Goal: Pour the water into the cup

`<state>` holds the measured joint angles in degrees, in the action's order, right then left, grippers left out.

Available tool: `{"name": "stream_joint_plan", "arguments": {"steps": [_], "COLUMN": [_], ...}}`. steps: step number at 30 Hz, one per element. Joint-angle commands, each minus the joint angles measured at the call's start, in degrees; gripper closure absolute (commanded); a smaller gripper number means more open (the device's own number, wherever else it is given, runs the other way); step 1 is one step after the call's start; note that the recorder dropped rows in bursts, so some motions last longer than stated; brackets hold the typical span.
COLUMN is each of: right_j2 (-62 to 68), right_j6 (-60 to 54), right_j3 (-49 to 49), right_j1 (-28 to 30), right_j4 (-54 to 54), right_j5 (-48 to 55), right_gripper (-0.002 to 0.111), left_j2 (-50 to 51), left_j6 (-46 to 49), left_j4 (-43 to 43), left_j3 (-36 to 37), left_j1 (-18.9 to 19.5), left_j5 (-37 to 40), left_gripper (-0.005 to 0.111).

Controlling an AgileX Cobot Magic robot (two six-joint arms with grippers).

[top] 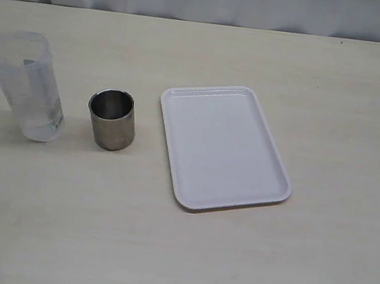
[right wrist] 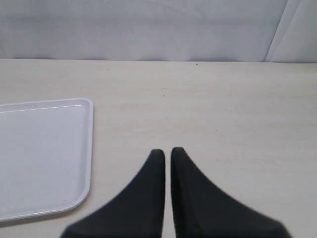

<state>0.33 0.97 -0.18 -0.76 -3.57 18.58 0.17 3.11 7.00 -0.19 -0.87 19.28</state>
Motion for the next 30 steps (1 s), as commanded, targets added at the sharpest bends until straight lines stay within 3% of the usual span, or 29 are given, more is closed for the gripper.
{"name": "stream_joint_plan", "arguments": {"steps": [1,8,14,22,26,30], "right_j2": [-0.33,-0.33,-0.33,-0.33,-0.33,-0.33], "right_j6": [-0.35,-0.35,-0.35,-0.42,7.48,9.34], "right_j3": [0.18,0.18,0.18,0.18,0.18,0.18], "right_j1": [-0.22,-0.2,-0.2,-0.2,-0.23,-0.23], "right_j4": [0.11,0.11,0.11,0.11,0.11,0.11], "right_j5": [-0.07,-1.91,-14.33,-35.3,-46.55,-50.8], "right_gripper": [0.104,0.104,0.104,0.104,0.104,0.104], "left_j2": [-0.17,-0.17,-0.17,-0.17,-0.17,5.19], "left_j6": [-0.33,0.15,0.15,-3.11,-8.18,-8.44], "left_j4": [-0.01,0.81,0.81,0.81,-0.3,-3.16], "left_j3": [0.19,0.19,0.19,0.19,0.19,-0.27], "left_j1": [-0.5,-0.5,-0.5,-0.5,-0.5,-0.5], "left_j5": [-0.92,-7.13,-19.7,-50.43,-52.91,-53.08], "left_gripper": [0.107,0.107,0.107,0.107,0.107,0.102]}}
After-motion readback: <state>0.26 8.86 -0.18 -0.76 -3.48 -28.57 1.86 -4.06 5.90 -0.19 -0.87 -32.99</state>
